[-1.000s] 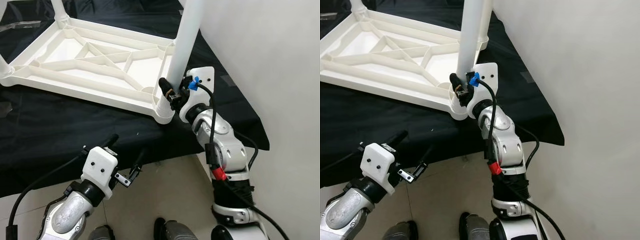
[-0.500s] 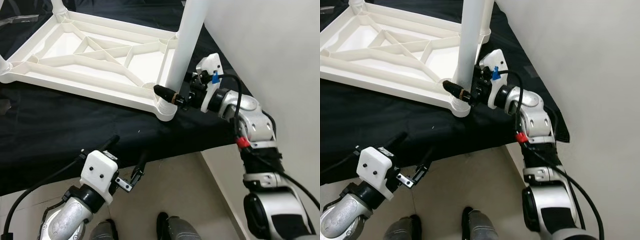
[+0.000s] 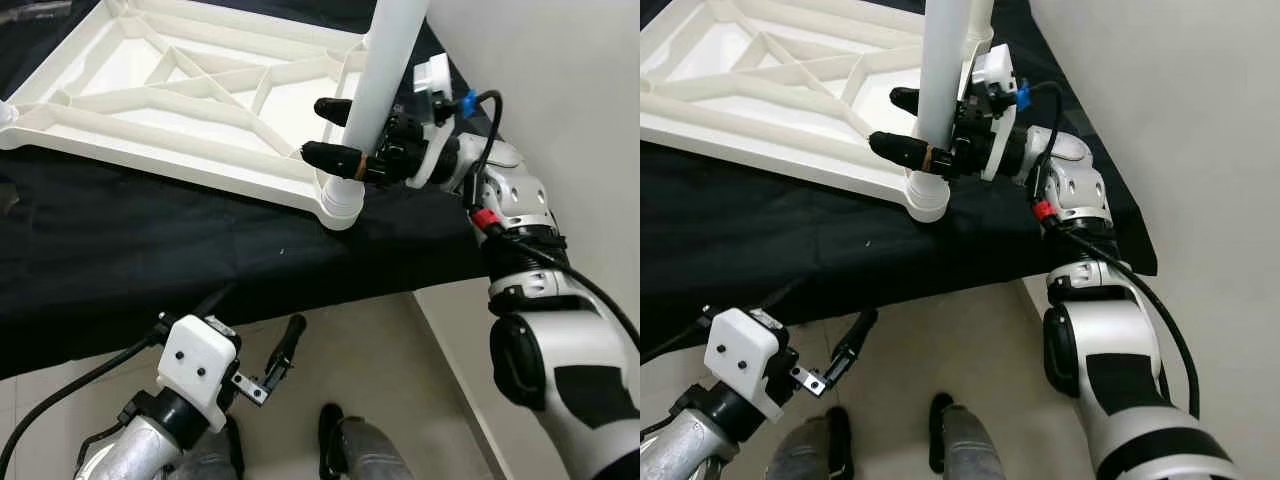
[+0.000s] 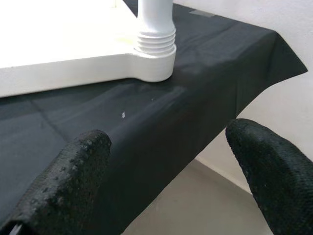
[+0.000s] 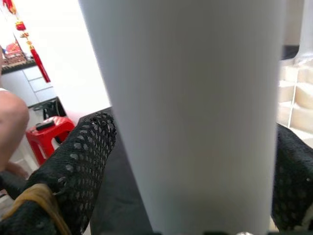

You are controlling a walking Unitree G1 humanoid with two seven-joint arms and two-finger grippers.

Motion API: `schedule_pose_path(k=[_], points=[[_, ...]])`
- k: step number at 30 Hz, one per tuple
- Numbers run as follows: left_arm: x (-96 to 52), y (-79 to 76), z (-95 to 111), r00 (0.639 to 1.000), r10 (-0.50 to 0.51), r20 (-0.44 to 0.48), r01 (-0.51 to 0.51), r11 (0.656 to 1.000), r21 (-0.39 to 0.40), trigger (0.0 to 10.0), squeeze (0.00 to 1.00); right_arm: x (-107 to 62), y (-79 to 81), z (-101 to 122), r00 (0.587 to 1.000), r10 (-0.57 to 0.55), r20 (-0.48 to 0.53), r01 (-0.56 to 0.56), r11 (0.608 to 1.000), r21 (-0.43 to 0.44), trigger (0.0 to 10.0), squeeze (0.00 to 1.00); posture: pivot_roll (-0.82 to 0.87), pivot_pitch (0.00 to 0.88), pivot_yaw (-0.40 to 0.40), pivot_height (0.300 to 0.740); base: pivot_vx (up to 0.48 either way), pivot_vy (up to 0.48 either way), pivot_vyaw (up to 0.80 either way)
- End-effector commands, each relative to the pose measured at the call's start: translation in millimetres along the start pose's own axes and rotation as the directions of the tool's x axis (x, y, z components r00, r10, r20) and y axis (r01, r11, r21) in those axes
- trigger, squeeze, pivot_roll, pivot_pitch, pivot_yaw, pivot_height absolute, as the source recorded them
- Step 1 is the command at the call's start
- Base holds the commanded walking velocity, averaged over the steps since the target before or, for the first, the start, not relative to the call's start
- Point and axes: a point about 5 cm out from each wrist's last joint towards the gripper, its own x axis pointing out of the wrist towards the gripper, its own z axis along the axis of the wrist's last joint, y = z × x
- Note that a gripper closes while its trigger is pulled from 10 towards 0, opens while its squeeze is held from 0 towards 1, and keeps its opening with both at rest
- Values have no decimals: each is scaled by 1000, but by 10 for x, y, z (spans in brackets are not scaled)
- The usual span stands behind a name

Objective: Building children table

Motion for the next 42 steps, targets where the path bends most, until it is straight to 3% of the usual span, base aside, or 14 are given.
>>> schedule_pose_path(k=[1, 10, 11, 12, 13, 25, 31, 34, 36, 37, 38, 39, 41, 42], points=[[-81, -51, 24, 999, -11, -32, 11, 1000, -1, 10000, 0, -37, 17, 43, 995, 89, 36, -89, 996, 2, 10000, 0, 199, 402, -65, 740, 0, 0, 0], [-148, -72, 72, 999, -13, -43, 13, 1000, -6, 10000, 0, -44, 17, 90, 986, 157, 64, -157, 988, -1, 10000, 0, 214, 418, -55, 740, 0, 0, 0], [-171, -76, 85, 999, -14, -49, 13, 1000, -7, 10000, 0, -34, 14, 121, 982, 172, 83, -172, 985, -10, 6549, 0, 223, 427, -46, 740, 0, 0, 0], [-171, -76, 85, 999, -14, -49, 13, 1000, -7, 10000, 0, -34, 14, 121, 982, 172, 83, -172, 985, -10, 6549, 0, 223, 427, -46, 740, 0, 0, 0], [-191, -80, 99, 998, -17, -56, 17, 1000, -11, 10000, 0, -24, 5, 189, 978, 191, 87, -188, 981, -42, 0, 0, 220, 431, -37, 740, 0, 0, 0], [-131, -50, 65, 998, -17, -62, 17, 1000, -8, 10000, 0, -121, -45, 431, 986, 169, 3, -165, 967, -196, 0, 0, 167, 379, -53, 740, 0, 0, 0], [5, -3, -25, 999, -13, -45, 13, 1000, 7, 10000, 0, -282, -74, 524, 997, 14, -78, -37, 949, -314, 0, 0, 116, 314, -78, 740, 0, 0, 0], [104, 37, -92, 999, -8, -35, 9, 1000, 17, 10000, 0, -380, 9, 257, 969, -174, -178, 114, 947, -300, 0, 0, 86, 266, -99, 740, 0, 0, 0], [173, 71, -135, 1000, -3, -26, 3, 1000, 26, 10000, 0, -254, 262, -278, 909, -330, -256, 299, 942, -156, 0, 0, 75, 236, -100, 740, 0, 0, 0], [173, 71, -135, 1000, -3, -26, 3, 1000, 26, 10000, 0, -254, 262, -278, 909, -330, -256, 299, 942, -156, 0, 0, 75, 236, -100, 740, 0, 0, 0], [222, 96, -172, 1000, 0, -26, 0, 1000, 29, 10000, 0, -145, 340, -584, 831, -487, -271, 480, 872, -94, 0, 0, 57, 199, -98, 740, 0, 0, 0], [222, 96, -172, 1000, 0, -26, 0, 1000, 29, 10000, 0, -145, 340, -584, 831, -487, -271, 480, 872, -94, 0, 0, 57, 199, -98, 740, 0, 0, 0], [312, 127, -227, 1000, -5, -23, 6, 999, 41, 10000, 0, -37, 526, -1026, 631, -711, -311, 737, 674, -45, 0, 0, 57, 165, -95, 740, 0, 0, 0], [312, 127, -227, 1000, -5, -23, 6, 999, 41, 10000, 0, -37, 526, -1026, 631, -711, -311, 737, 674, -45, 0, 0, 57, 165, -95, 740, 0, 0, 0]])
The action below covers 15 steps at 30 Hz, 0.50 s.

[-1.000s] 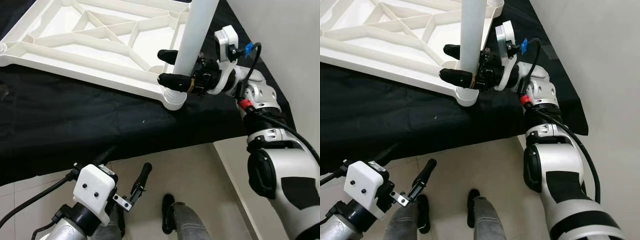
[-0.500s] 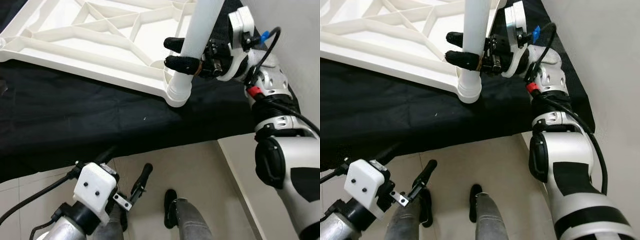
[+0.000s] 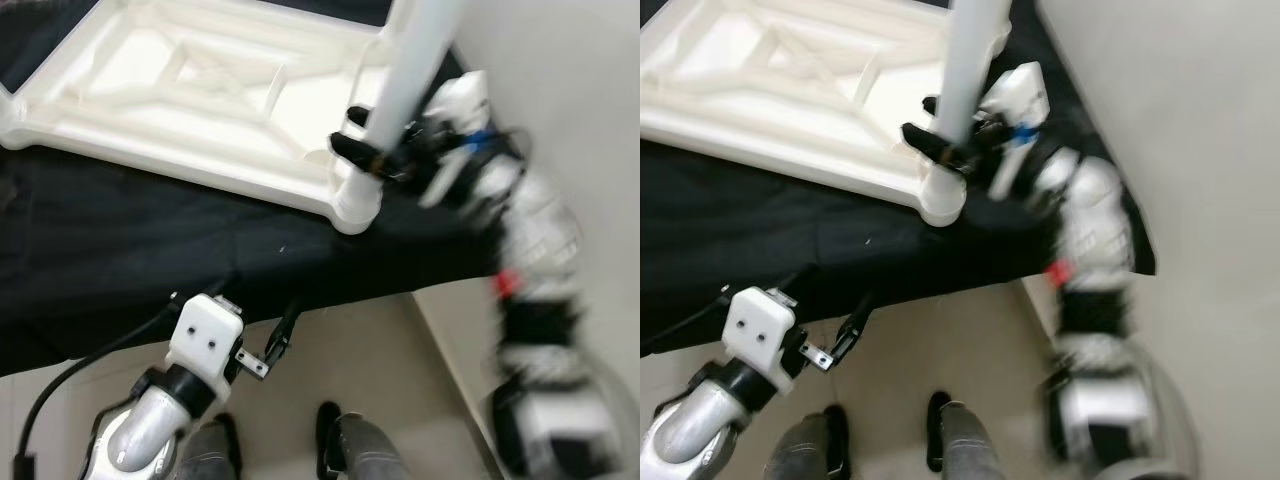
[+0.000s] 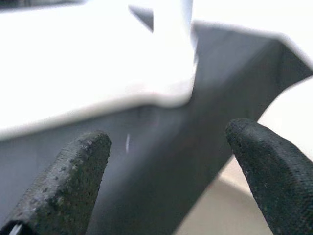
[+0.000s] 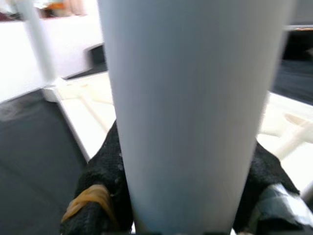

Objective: Building children table

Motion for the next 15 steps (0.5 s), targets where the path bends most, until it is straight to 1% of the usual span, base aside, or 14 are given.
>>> schedule_pose_path(k=[1, 2, 3, 4, 6, 7, 8, 9, 11, 12, 13, 14, 15], points=[[-5, -12, -110, 999, -5, -34, 5, 1000, -6, 10000, 0, -120, 139, -670, 946, -158, -284, 184, 981, 67, 0, 0, 56, 153, -92, 740, 0, 0, 0], [19, 1, -132, 999, -7, -32, 7, 1000, -4, 10000, 0, -72, 246, -728, 943, -187, -276, 213, 975, 68, 0, 0, 52, 139, -89, 740, 0, 0, 0], [54, 26, -165, 999, -8, -31, 8, 1000, 1, 10000, 0, 35, 325, -741, 943, -200, -265, 227, 971, 76, 0, 0, 49, 114, -85, 740, 0, 0, 0], [54, 26, -165, 999, -8, -31, 8, 1000, 1, 10000, 0, 35, 325, -741, 943, -200, -265, 227, 971, 76, 0, 0, 49, 114, -85, 740, 0, 0, 0], [103, 79, -220, 1000, 1, -29, 0, 1000, 15, 10000, 0, 300, 540, -673, 957, -170, -237, 198, 975, 99, 0, 0, 50, 95, -80, 740, 0, 0, 0], [122, 104, -243, 1000, 7, -29, -7, 1000, 22, 10000, 0, 405, 625, -620, 959, -159, -232, 189, 976, 111, 0, 0, 57, 83, -83, 740, 0, 0, 0], [134, 118, -257, 999, 12, -29, -11, 1000, 26, 10000, 0, 461, 673, -589, 961, -154, -231, 185, 976, 118, 0, 0, 60, 80, -85, 740, 0, 0, 0], [144, 129, -270, 999, 15, -30, -14, 999, 31, 10000, 0, 522, 718, -559, 964, -137, -228, 174, 974, 147, 10000, 0, 66, 72, -85, 740, 0, 0, 0], [144, 129, -270, 999, 15, -30, -14, 999, 31, 10000, 0, 522, 718, -559, 964, -137, -228, 174, 974, 147, 10000, 0, 66, 72, -85, 740, 0, 0, 0], [152, 138, -279, 999, 19, -29, -17, 999, 36, 10000, 0, 545, 748, -508, 966, -126, -224, 165, 973, 163, 10000, 0, 66, 71, -84, 740, 0, 0, 0], [152, 138, -279, 999, 19, -29, -17, 999, 36, 10000, 0, 545, 748, -508, 966, -126, -224, 165, 973, 163, 10000, 0, 66, 71, -84, 740, 0, 0, 0], [157, 143, -282, 999, 21, -27, -20, 999, 39, 10000, 0, 548, 760, -473, 967, -118, -225, 160, 971, 178, 10000, 616, 64, 76, -84, 740, 0, 0, 0], [157, 143, -282, 999, 21, -27, -20, 999, 39, 10000, 0, 548, 760, -473, 967, -118, -225, 160, 971, 178, 10000, 616, 64, 76, -84, 740, 0, 0, 0]])
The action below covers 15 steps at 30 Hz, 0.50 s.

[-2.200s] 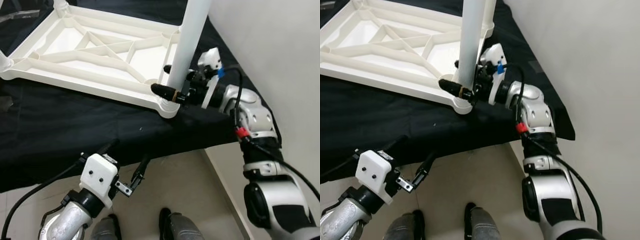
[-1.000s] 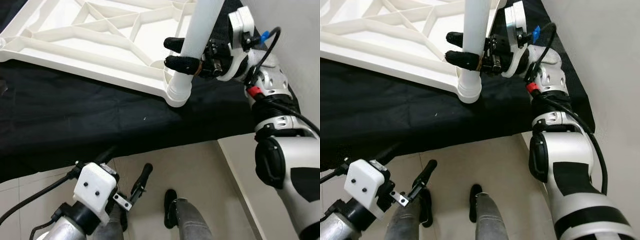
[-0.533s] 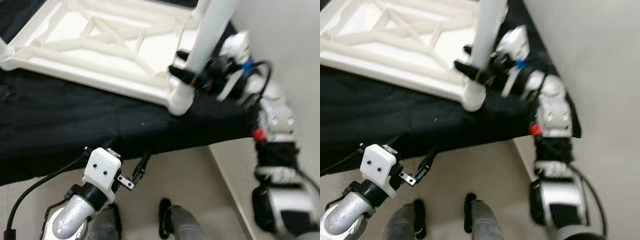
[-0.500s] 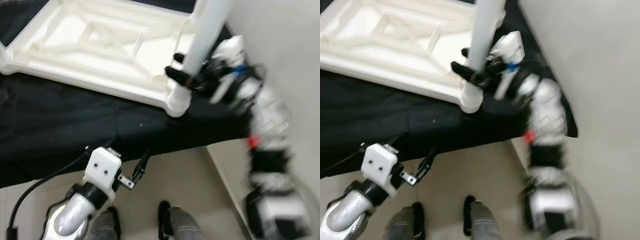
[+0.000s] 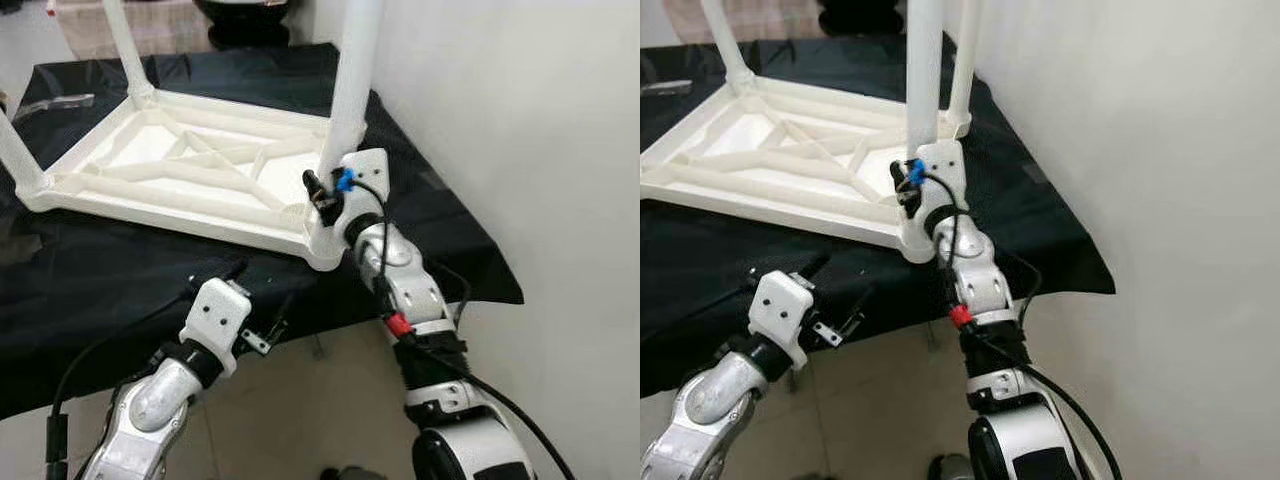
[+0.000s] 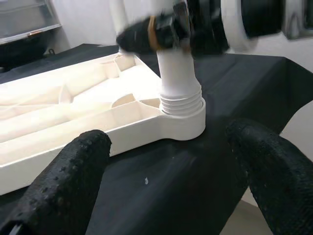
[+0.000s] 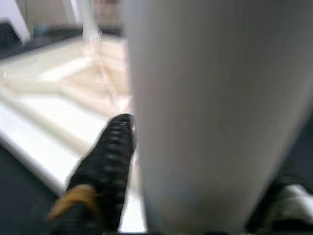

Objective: Building children table

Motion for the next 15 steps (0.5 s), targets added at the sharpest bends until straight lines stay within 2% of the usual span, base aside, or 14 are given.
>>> schedule_pose_path(k=[1, 2, 4, 5, 6, 7, 9, 10, 11, 12, 14, 15], points=[[-2, 2, -49, 1000, 9, -11, -9, 1000, 1, 10000, 0, 30, 450, 77, 990, 139, 19, -141, 983, 117, 10000, 1000, 61, 86, -82, 740, 0, 0, 0], [-2, 2, -49, 1000, 9, -11, -9, 1000, 1, 10000, 0, 30, 450, 77, 990, 139, 19, -141, 983, 117, 10000, 1000, 61, 86, -82, 740, 0, 0, 0], [-10, -5, -30, 1000, 8, -3, -8, 1000, 3, 10000, 0, -25, 327, 180, 966, 241, 89, -251, 960, 127, 10000, 1000, 54, 101, -81, 740, 0, 0, 0], [-16, -10, -21, 1000, 7, 1, -7, 1000, 1, 10000, 0, -51, 228, 235, 951, 279, 133, -293, 950, 103, 10000, 1000, 52, 113, -82, 740, 0, 0, 0], [-16, -10, -21, 1000, 7, 1, -7, 1000, 1, 10000, 0, -51, 228, 235, 951, 279, 133, -293, 950, 103, 10000, 1000, 52, 113, -82, 740, 0, 0, 0], [-26, -23, -8, 1000, 2, 10, -2, 1000, -3, 10000, 0, -98, 82, 304, 912, 372, 175, -381, 924, 21, 10000, 1000, 52, 130, -80, 740, 0, 0, 0], [-26, -23, -8, 1000, 2, 10, -2, 1000, -3, 10000, 0, -98, 82, 304, 912, 372, 175, -381, 924, 21, 10000, 1000, 52, 130, -80, 740, 0, 0, 0], [-40, -37, 7, 1000, -1, 15, 1, 1000, -5, 10000, 0, -154, -25, 324, 860, 482, 168, -483, 875, -36, 10000, 1000, 54, 147, -81, 740, 0, 0, 0], [-58, -52, 24, 1000, -4, 20, 5, 1000, -7, 10000, 0, -185, -146, 346, 831, 535, 150, -526, 845, -98, 10000, 1000, 59, 161, -81, 740, 0, 0, 0], [-58, -52, 24, 1000, -4, 20, 5, 1000, -7, 10000, 0, -185, -146, 346, 831, 535, 150, -526, 845, -98, 10000, 1000, 59, 161, -81, 740, 0, 0, 0], [-96, -75, 54, 1000, -8, 24, 8, 1000, -12, 10000, 0, -230, -309, 380, 788, 605, 112, -585, 793, -172, 10000, 1000, 67, 181, -81, 740, 0, 0, 0], [-118, -83, 66, 1000, -9, 23, 9, 1000, -14, 10000, 0, -250, -369, 397, 752, 654, 81, -632, 751, -192, 10000, 298, 71, 193, -80, 740, 0, 0, 0]])
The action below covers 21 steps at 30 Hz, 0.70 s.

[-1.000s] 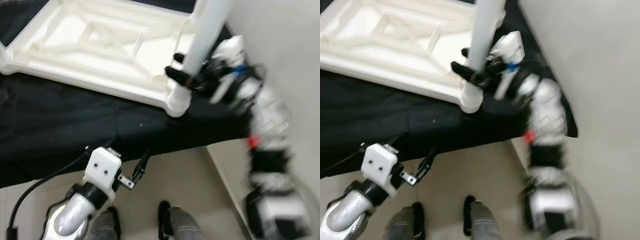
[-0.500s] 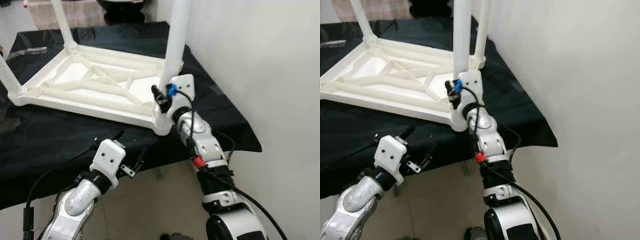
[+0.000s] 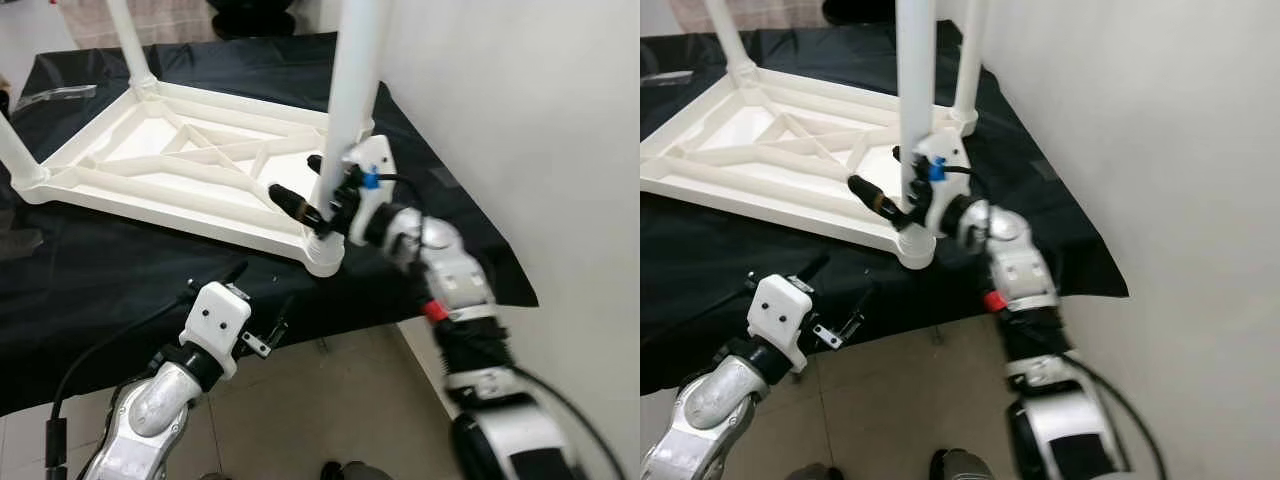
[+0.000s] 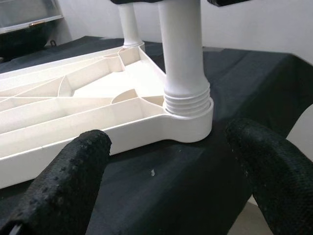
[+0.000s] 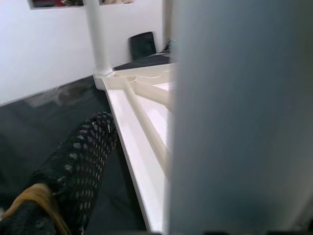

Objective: Building children table

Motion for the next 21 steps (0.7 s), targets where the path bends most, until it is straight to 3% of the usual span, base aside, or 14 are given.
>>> schedule_pose_path(k=[1, 2, 3, 10, 11, 12, 13, 21], points=[[-35, -37, 26, 1000, -9, 1, 9, 1000, -10, 10000, 0, -12, 32, 2, 991, 130, -2, -130, 991, -4, 10000, 298, 73, 196, -80, 740, 0, 0, 0], [-35, -37, 26, 1000, -9, 1, 9, 1000, -10, 10000, 0, -12, 32, 2, 991, 130, -2, -130, 991, -4, 10000, 298, 73, 196, -80, 740, 0, 0, 0], [-53, -43, 37, 1000, -9, 1, 9, 1000, -11, 10000, 0, -50, 11, 29, 985, 175, -10, -175, 984, -23, 10000, 0, 79, 205, -80, 740, 0, 0, 0], [-129, -71, 78, 1000, -12, -8, 11, 1000, -15, 10000, 0, -179, -291, 230, 983, 186, -8, -186, 981, -53, 10000, 0, 97, 240, -77, 740, 0, 0, 0], [-152, -79, 89, 1000, -12, -13, 11, 1000, -18, 10000, 0, -226, -386, 276, 984, 180, 4, -179, 982, -63, 2118, 0, 100, 247, -74, 740, 0, 0, 0], [-152, -79, 89, 1000, -12, -13, 11, 1000, -18, 10000, 0, -226, -386, 276, 984, 180, 4, -179, 982, -63, 2118, 0, 100, 247, -74, 740, 0, 0, 0], [-161, -81, 92, 1000, -12, -15, 11, 1000, -19, 10000, 0, -238, -409, 290, 984, 177, 12, -176, 982, -63, 0, 0, 100, 247, -74, 740, 0, 0, 0], [-176, -100, 116, 1000, -14, -21, 13, 1000, -25, 10000, 0, -334, -448, 302, 969, 244, 30, -243, 969, -40, 0, 0, 98, 257, -73, 740, 0, 0, 0]])
